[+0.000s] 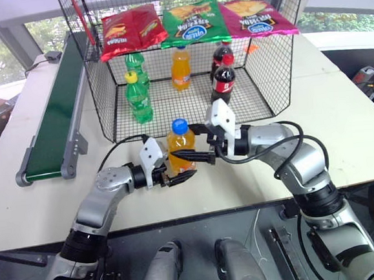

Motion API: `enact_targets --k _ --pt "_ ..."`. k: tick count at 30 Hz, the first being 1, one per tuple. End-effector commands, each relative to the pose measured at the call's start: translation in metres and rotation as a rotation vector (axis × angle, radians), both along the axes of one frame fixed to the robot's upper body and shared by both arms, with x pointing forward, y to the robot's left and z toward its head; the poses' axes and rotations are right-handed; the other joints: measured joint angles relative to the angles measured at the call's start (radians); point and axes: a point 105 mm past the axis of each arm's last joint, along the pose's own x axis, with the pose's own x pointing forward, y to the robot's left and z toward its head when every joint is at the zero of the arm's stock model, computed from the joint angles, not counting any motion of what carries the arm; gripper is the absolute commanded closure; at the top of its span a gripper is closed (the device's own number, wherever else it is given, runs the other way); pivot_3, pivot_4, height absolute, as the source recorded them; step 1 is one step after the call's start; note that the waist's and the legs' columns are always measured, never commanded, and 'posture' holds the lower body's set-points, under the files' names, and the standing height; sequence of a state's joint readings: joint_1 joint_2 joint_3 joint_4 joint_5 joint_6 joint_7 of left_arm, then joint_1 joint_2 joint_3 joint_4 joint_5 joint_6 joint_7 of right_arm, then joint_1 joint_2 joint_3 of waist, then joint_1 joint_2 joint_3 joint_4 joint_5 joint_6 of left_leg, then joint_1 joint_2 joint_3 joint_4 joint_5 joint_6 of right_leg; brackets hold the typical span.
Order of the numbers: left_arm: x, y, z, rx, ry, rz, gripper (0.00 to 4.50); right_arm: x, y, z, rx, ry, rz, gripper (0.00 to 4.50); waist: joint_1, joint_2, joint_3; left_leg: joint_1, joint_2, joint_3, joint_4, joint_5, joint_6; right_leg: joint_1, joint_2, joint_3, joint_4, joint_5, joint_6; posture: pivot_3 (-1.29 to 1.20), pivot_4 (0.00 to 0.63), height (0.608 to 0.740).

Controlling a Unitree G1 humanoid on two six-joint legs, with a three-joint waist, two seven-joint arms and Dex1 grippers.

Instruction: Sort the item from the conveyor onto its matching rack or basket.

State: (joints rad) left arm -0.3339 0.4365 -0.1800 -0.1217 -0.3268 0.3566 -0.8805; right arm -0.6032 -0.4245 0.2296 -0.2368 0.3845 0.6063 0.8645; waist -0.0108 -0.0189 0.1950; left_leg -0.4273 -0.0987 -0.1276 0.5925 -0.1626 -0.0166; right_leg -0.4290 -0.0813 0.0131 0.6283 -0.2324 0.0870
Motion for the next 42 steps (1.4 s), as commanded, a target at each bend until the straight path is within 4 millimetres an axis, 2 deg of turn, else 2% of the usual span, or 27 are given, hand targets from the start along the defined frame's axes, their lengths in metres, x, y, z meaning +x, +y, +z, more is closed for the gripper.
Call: enact_targets --k 1,9,14,19,23,34,42 --pt "0.000 -0.001 0.019 -0.024 -0.044 -0.027 0.03 -0.002 0.001 0.014 0.016 -0.060 0.004 1.91 0.000 0.000 0.000 0.000 0.000 0.000 0.000 0.000 0.000 0.000 0.000 0.000 0.000 0.000 0.000 0.00 0.150 0.739" --pt "0.012 0.016 0.023 0.028 -0.115 0.085 0.03 0.002 0.000 0.017 0.026 -0.072 -0.026 1.91 -0.001 0.000 0.000 0.000 0.000 0.000 0.000 0.000 0.000 0.000 0.000 0.000 0.000 0.001 0.001 0.00 0.150 0.739" --pt "0.018 0.059 0.028 0.096 -0.166 0.225 0.03 0.029 -0.008 0.028 0.076 -0.111 -0.182 1.91 -0.008 0.001 0.000 0.001 0.000 0.000 0.000 0.000 0.000 -0.001 0.001 0.000 0.001 0.001 0.001 0.00 0.150 0.739" --pt "0.021 0.074 0.041 0.061 -0.196 0.318 0.03 0.046 -0.010 0.034 0.108 -0.133 -0.281 1.91 0.000 0.001 0.000 0.000 0.000 0.000 0.000 0.000 0.000 -0.001 0.001 0.000 0.001 0.000 0.000 0.00 0.150 0.739" --pt "0.023 0.089 0.047 0.009 -0.202 0.448 0.03 0.074 -0.012 0.042 0.124 -0.180 -0.425 1.91 -0.003 0.001 0.000 0.000 0.000 0.001 0.000 0.000 0.000 -0.001 0.000 0.001 0.001 0.001 0.002 0.00 0.150 0.739" --pt "0.028 0.087 0.055 -0.092 -0.208 0.560 0.03 0.117 -0.014 0.055 0.186 -0.225 -0.621 1.91 -0.003 0.001 0.000 0.001 0.000 0.002 0.000 0.000 0.000 -0.001 0.003 0.001 0.003 0.002 0.002 0.00 0.150 0.739" --pt "0.034 0.082 0.060 -0.131 -0.215 0.582 0.03 0.131 -0.003 0.053 0.218 -0.227 -0.647 1.91 -0.008 0.001 0.000 0.001 0.000 0.002 -0.001 0.000 0.000 -0.002 0.004 0.001 0.003 0.002 0.002 0.00 0.150 0.739"
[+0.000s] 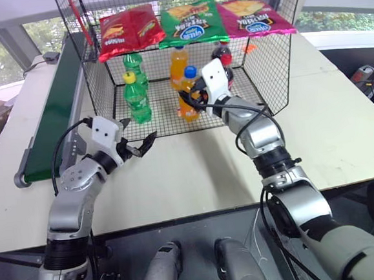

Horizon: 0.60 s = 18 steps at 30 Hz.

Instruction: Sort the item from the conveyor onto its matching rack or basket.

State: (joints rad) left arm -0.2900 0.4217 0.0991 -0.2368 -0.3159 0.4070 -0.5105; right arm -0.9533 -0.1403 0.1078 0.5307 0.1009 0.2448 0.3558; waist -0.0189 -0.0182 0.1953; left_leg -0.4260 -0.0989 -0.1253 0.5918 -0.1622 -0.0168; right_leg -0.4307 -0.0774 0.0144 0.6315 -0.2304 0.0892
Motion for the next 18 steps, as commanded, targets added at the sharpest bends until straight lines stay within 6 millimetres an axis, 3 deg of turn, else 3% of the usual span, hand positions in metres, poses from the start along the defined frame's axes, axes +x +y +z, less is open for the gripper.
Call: enact_targets --k 1,12,16,18 --pt "0.000 -0.001 0.011 -0.009 -0.042 0.007 0.03 0.003 0.005 0.032 0.047 -0.112 -0.001 1.91 0.000 0.000 0.000 0.000 0.000 0.000 0.000 0.000 0.000 0.000 0.000 0.000 0.000 0.000 0.000 0.00 0.150 0.739" --pt "0.000 -0.006 0.009 -0.018 -0.044 0.005 0.03 0.016 0.009 0.024 0.057 -0.101 -0.021 1.91 -0.001 0.000 0.000 0.000 0.000 0.000 0.000 0.000 0.000 0.000 0.000 0.000 0.000 0.000 0.000 0.00 0.150 0.739" --pt "0.000 -0.007 0.009 -0.019 -0.043 0.008 0.00 0.017 0.009 0.022 0.055 -0.096 -0.016 0.03 -0.001 0.000 0.000 0.000 0.000 0.001 0.000 0.000 0.000 0.000 0.000 0.001 0.000 0.000 0.000 0.00 0.150 0.739" --pt "0.000 -0.007 0.009 -0.020 -0.043 0.008 0.00 0.018 0.008 0.022 0.049 -0.097 -0.021 0.03 -0.001 0.000 0.000 0.000 0.000 0.001 0.000 0.000 0.000 0.000 0.001 0.001 0.000 0.000 0.000 0.00 0.150 0.739"
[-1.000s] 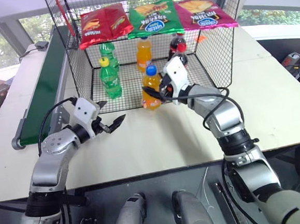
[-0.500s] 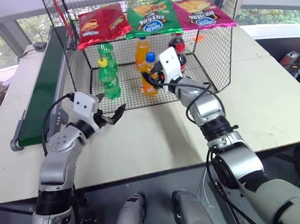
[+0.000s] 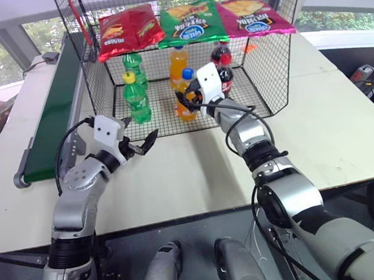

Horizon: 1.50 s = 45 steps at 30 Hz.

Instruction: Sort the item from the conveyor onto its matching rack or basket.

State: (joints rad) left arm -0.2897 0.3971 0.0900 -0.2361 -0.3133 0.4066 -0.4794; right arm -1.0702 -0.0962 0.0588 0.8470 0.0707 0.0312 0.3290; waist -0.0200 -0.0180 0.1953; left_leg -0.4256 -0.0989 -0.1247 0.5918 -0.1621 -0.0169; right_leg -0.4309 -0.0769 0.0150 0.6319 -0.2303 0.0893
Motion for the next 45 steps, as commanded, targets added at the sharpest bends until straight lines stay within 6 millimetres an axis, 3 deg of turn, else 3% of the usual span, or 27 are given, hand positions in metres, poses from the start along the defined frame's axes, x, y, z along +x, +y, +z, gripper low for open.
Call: enact_targets --k 1,15,21,26,33,40,45 --pt "-0.001 -0.004 0.011 0.003 -0.046 -0.008 0.00 0.000 0.004 0.025 0.014 -0.080 0.011 0.03 0.000 0.000 0.000 0.000 0.000 0.000 0.000 0.000 0.000 0.000 0.000 0.000 0.000 0.000 0.000 0.00 0.150 0.739" --pt "0.000 -0.007 0.008 -0.010 -0.043 -0.008 0.00 -0.009 -0.023 0.038 -0.007 -0.119 -0.013 0.03 0.002 0.000 0.000 0.000 0.000 0.000 0.000 0.000 0.000 0.000 0.000 0.000 0.000 0.000 0.000 0.00 0.150 0.739" --pt "0.001 -0.009 0.008 -0.014 -0.042 -0.017 0.00 -0.037 -0.027 0.033 -0.037 -0.087 0.094 0.03 0.004 0.000 0.000 0.000 0.000 0.000 0.000 0.000 0.000 0.000 0.000 0.000 0.000 0.000 0.000 0.00 0.150 0.739" --pt "-0.001 -0.007 0.004 -0.005 -0.034 -0.017 0.00 -0.080 -0.023 0.006 -0.087 0.014 0.266 0.03 0.004 0.000 0.000 0.000 0.000 0.000 0.000 0.000 0.000 0.000 -0.002 0.001 0.000 0.000 0.000 0.00 0.150 0.739" --pt "-0.012 -0.001 -0.013 0.015 0.021 -0.009 0.00 -0.126 -0.036 -0.040 -0.160 0.204 0.412 0.03 0.007 0.000 -0.001 0.001 0.000 0.000 0.002 0.000 0.000 0.002 -0.003 0.000 0.000 0.000 0.000 0.00 0.150 0.739" --pt "-0.033 -0.004 -0.036 0.047 0.098 -0.037 0.00 -0.138 -0.049 -0.060 -0.177 0.283 0.410 0.03 0.008 0.000 -0.001 0.001 0.001 0.000 0.002 0.000 0.000 0.003 -0.003 0.000 0.000 -0.002 -0.004 0.00 0.150 0.739" --pt "-0.040 -0.005 -0.041 0.053 0.119 -0.049 0.00 -0.142 -0.054 -0.064 -0.181 0.303 0.409 0.03 0.011 0.000 -0.001 0.001 0.001 0.000 0.002 0.000 0.000 0.003 -0.004 0.000 -0.001 -0.002 -0.004 0.00 0.150 0.739"
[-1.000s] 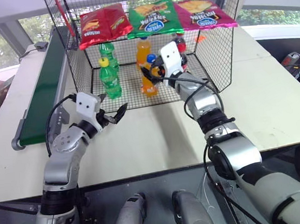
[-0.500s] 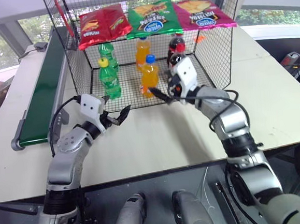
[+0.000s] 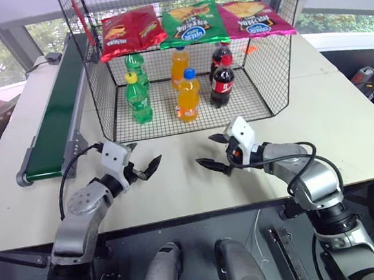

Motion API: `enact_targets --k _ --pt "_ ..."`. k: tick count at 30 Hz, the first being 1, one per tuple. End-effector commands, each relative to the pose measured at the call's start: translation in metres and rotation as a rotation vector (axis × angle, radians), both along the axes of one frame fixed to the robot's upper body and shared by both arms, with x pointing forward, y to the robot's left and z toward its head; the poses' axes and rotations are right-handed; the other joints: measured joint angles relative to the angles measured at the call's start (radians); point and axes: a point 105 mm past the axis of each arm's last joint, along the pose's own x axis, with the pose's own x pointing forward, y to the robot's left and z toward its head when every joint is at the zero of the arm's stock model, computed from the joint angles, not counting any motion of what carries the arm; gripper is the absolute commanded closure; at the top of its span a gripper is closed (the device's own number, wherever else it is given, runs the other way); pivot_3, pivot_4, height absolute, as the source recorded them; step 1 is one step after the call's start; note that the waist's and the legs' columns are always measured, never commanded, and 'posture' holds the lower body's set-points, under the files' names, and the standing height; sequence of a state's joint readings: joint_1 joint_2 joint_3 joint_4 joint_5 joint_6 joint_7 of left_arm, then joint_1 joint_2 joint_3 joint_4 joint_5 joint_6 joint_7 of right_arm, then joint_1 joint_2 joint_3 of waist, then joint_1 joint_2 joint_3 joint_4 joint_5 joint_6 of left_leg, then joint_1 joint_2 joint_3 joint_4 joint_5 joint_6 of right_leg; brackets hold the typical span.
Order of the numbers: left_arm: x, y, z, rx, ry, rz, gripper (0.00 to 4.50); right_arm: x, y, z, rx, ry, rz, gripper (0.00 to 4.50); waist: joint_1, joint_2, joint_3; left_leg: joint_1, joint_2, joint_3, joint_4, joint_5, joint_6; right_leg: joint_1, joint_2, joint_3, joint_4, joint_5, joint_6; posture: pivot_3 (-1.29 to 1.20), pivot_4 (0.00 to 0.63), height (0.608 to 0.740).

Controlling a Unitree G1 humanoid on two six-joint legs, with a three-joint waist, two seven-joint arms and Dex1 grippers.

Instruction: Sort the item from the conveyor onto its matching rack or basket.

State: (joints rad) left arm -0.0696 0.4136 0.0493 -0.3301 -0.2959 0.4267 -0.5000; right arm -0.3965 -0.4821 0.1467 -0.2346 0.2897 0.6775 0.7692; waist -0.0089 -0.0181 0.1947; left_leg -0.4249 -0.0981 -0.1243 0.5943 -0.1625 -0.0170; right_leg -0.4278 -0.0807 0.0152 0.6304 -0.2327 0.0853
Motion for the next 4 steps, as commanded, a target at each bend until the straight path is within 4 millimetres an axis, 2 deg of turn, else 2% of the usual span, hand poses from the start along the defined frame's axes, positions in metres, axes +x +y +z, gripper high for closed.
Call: enact_targets --k 1,4 --pt "-0.0056 -0.0057 0.0105 0.000 -0.041 -0.032 0.00 -0.0038 -0.0006 0.0121 0.012 -0.043 0.021 0.03 -0.001 0.000 0.000 0.000 0.000 0.000 0.000 0.000 0.000 0.000 0.000 0.000 0.000 0.000 0.000 0.00 0.150 0.739" --pt "-0.0060 -0.0075 0.0116 -0.016 -0.057 -0.040 0.00 -0.0044 -0.0015 0.0114 0.009 -0.039 0.022 0.03 -0.001 0.000 0.000 0.000 0.000 0.000 0.000 0.000 0.000 0.000 0.000 0.000 0.000 0.000 0.000 0.00 0.150 0.739"
